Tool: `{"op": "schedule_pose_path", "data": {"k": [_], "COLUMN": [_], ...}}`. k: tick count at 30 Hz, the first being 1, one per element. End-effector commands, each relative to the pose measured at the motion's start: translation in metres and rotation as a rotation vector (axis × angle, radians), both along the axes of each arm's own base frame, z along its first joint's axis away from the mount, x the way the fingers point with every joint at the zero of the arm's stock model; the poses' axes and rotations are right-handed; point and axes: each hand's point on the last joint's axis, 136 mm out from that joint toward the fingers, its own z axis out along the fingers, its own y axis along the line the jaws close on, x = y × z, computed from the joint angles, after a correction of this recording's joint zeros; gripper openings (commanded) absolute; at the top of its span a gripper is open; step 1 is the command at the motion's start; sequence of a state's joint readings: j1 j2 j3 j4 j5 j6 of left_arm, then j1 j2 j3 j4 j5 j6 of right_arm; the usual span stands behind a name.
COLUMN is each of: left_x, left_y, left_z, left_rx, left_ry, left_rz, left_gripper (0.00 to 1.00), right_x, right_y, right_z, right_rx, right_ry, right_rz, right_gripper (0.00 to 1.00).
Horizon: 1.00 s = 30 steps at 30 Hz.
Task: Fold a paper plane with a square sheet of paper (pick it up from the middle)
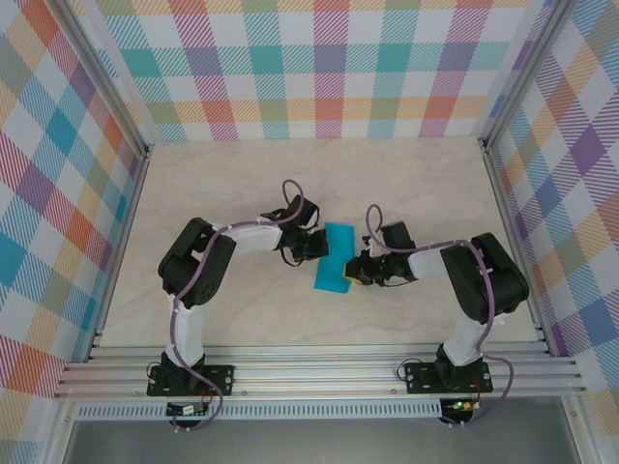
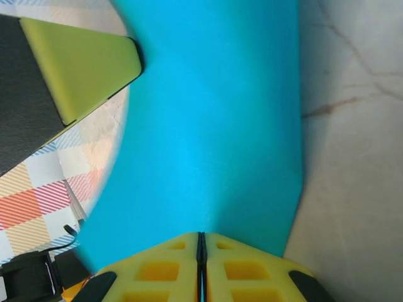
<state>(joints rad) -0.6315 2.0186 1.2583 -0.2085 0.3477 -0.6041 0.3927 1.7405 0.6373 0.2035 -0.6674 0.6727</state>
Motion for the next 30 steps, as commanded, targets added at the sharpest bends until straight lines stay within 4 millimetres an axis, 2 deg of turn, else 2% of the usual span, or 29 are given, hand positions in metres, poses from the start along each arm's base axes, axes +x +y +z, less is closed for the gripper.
{"op": "schedule_pose_path", "data": {"k": [1,3,8,12,17,26,30], "left_x": [-0.030,-0.030,-0.030,-0.030,-0.030,-0.030,-0.031], "left_y": [0.019,0.018,0.019,0.018,0.019,0.019,0.019], "left_z": [-0.036,-0.035,-0.035,-0.035,-0.036,-0.035,-0.036], "left_rx": [0.108,0.106,0.108,0.106,0.107,0.106,0.108], "left_ry": [0.102,0.102,0.103,0.103,0.104,0.103,0.105], "left_rz": [-0.024,-0.026,-0.025,-0.024,-0.023,-0.025,-0.026], "left_gripper": [0.00,0.00,0.00,0.00,0.00,0.00,0.00], "right_x": [-0.014,-0.014,-0.010,-0.014,-0.019,-0.031,-0.031], "right_y": [-0.006,-0.005,0.000,0.003,0.007,-0.002,-0.001], "right_z": [-0.022,-0.016,0.018,0.026,0.014,-0.018,-0.015], "right_rx": [-0.053,-0.045,-0.026,-0.029,-0.040,-0.085,-0.074], "right_ry": [0.037,0.028,-0.049,-0.067,-0.042,0.013,0.015], "right_rz": [0.015,0.016,0.031,0.037,0.048,0.033,0.036], "right_gripper": [0.10,0.11,0.11,0.11,0.10,0.09,0.10]}}
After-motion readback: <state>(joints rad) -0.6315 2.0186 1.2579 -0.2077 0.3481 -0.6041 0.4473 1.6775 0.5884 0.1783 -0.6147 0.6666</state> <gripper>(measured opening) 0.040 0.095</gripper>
